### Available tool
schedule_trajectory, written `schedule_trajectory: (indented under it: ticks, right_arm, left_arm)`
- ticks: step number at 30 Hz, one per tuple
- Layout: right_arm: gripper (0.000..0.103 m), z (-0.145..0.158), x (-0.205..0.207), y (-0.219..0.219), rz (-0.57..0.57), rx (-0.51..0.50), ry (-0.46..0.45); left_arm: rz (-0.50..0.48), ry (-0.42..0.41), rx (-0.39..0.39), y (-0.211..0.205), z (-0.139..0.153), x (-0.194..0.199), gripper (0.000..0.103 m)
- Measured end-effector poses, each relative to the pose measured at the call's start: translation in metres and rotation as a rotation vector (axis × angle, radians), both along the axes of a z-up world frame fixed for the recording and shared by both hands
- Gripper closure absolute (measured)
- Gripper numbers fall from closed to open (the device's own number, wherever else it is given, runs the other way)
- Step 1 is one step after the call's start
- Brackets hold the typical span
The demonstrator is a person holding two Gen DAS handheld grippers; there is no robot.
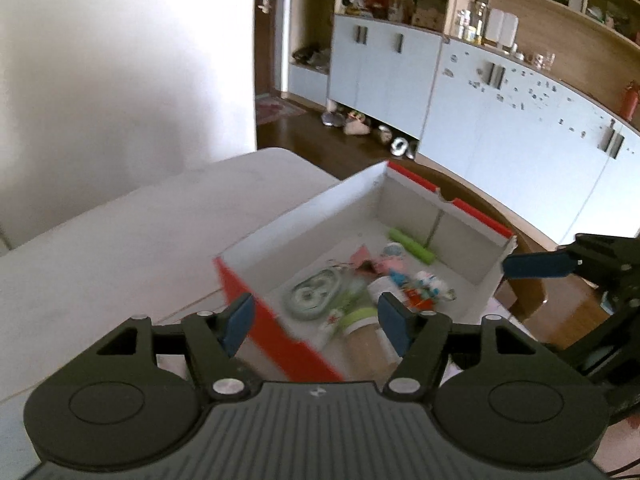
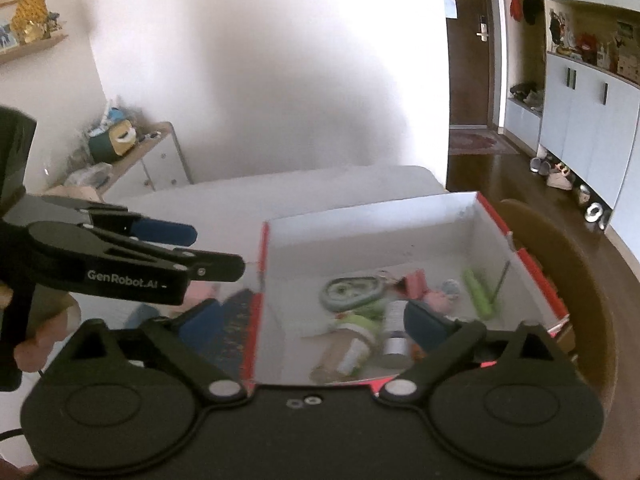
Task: Organize rigid objects
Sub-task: 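Withdraw both grippers from the box toward the heart dish and yellow box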
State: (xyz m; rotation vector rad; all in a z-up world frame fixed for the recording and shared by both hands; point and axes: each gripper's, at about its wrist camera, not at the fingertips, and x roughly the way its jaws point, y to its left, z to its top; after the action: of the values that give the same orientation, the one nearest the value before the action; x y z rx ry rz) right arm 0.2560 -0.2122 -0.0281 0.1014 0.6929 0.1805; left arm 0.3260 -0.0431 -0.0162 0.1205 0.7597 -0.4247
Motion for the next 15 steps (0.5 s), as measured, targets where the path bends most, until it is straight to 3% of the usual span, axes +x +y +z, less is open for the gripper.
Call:
schedule_trajectory:
  ticks: [15]
  right_arm:
    - [0.001, -0.001, -0.009, 0.084, 0.072, 0.045, -0.02]
  left_arm:
    - [0.109, -0.006, -0.075, 0.112, -0.001, -0.03, 0.021]
